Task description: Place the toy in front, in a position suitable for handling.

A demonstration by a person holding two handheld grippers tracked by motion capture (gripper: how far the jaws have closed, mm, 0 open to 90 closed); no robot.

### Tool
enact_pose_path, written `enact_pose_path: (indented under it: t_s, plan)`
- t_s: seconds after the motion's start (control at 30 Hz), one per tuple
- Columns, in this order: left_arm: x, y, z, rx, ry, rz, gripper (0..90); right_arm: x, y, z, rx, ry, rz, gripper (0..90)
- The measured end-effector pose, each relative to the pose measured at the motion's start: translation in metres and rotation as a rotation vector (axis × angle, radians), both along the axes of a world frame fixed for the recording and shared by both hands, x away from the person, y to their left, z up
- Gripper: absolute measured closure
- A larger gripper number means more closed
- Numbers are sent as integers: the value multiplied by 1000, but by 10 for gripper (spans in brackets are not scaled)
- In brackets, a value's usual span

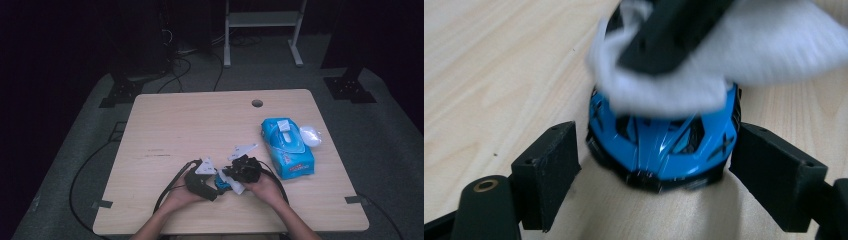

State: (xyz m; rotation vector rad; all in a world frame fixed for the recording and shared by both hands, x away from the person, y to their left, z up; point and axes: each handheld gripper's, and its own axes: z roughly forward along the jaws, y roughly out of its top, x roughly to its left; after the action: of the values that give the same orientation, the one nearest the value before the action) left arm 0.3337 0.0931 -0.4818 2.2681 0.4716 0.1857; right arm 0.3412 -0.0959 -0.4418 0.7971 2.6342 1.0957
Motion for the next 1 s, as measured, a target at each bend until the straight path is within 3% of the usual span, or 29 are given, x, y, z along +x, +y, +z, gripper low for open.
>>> enact_pose_path:
  t_s: [0.1,0.17,0.23,0.27,0.33,0.4,0.53,0.7,0.77,0.87,0.93,1.0]
  plan:
    - [-2,2,0,6,-14,-11,225,0,16,-3,10,36,43,845]
    - [-1,3,1,8,-13,-18,233,2,22,-3,-24,26,67,844]
    - [-1,3,1,9,-14,-18,235,4,18,2,-39,10,42,845]
    - [-2,3,1,12,-19,-17,237,7,9,4,-37,-3,3,845]
    - [-2,3,1,-1,-13,-23,255,12,-5,4,-21,17,-43,845]
    - [-2,3,0,5,-16,-24,249,12,-9,2,-4,31,-52,846]
    - [-3,0,0,13,-21,-8,191,3,9,-1,-9,7,9,846]
    - [-3,3,0,13,-25,-24,215,1,28,-4,-7,38,75,845]
    - [-3,3,0,15,-28,-28,218,4,24,-1,-7,35,53,845]
    - [-3,2,0,17,-28,-33,231,11,8,1,-3,28,-35,847]
    - [-3,2,1,19,-23,-34,231,12,6,-1,13,48,-43,847]
    - [-3,2,0,14,-20,-31,219,8,16,-2,4,30,-16,847]
